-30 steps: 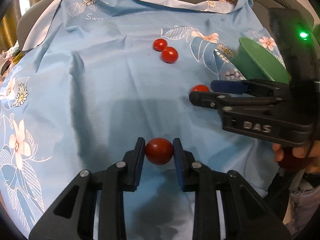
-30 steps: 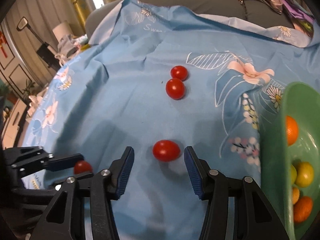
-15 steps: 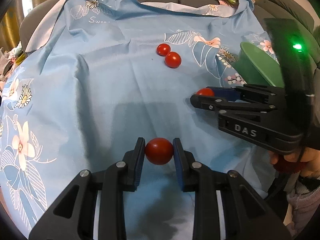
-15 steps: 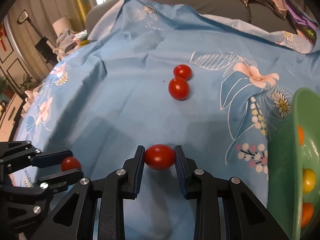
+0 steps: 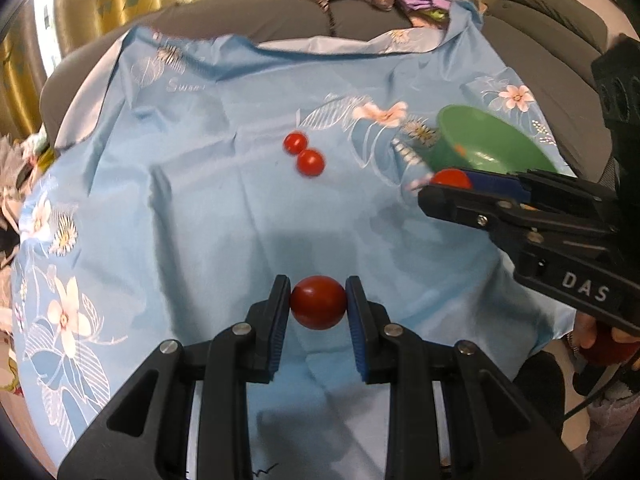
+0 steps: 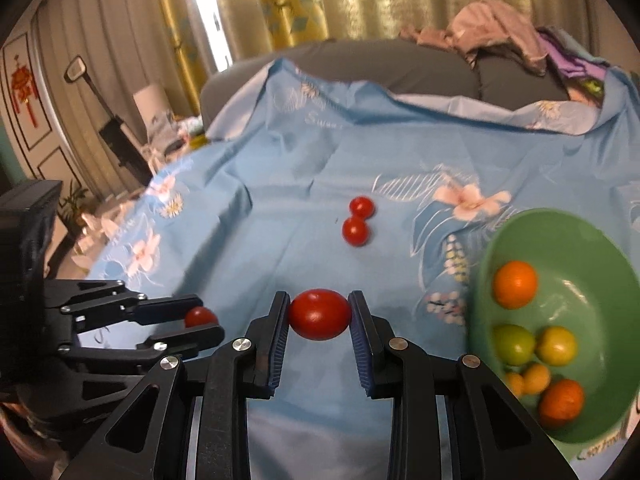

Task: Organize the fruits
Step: 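Carry both tomatoes over the green bowl and open both tools to drop them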

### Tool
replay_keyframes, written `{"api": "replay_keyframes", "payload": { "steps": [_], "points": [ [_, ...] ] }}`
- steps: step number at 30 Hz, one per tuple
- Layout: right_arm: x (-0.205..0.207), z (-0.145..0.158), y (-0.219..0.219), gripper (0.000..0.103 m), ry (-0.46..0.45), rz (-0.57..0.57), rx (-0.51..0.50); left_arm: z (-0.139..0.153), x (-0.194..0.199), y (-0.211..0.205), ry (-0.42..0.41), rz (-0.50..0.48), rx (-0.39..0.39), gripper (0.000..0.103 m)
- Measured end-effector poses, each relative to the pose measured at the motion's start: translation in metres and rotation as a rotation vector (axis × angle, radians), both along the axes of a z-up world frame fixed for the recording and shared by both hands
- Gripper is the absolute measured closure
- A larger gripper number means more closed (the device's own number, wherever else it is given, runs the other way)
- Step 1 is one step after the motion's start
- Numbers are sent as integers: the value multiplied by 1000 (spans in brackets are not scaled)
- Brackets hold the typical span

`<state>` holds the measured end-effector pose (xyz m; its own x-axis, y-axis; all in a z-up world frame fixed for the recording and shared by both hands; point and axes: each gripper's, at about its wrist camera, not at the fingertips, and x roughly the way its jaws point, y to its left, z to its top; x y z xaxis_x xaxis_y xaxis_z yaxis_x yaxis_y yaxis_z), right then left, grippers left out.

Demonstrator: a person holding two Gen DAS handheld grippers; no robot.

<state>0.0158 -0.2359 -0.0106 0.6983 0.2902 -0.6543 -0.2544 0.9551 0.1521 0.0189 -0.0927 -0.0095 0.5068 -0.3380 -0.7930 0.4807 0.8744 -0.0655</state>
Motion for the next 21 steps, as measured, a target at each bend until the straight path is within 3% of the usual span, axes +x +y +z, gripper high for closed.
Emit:
{"api": "replay_keyframes", "payload": {
  "steps": [11, 21],
  "points": [
    [-34, 27, -56, 71, -91, -118, 44, 40, -7, -62, -118, -118, 18, 75],
    [-49, 25, -112, 71, -107, -258, 64, 45, -1, -131, -139, -230, 36, 75]
  ]
}}
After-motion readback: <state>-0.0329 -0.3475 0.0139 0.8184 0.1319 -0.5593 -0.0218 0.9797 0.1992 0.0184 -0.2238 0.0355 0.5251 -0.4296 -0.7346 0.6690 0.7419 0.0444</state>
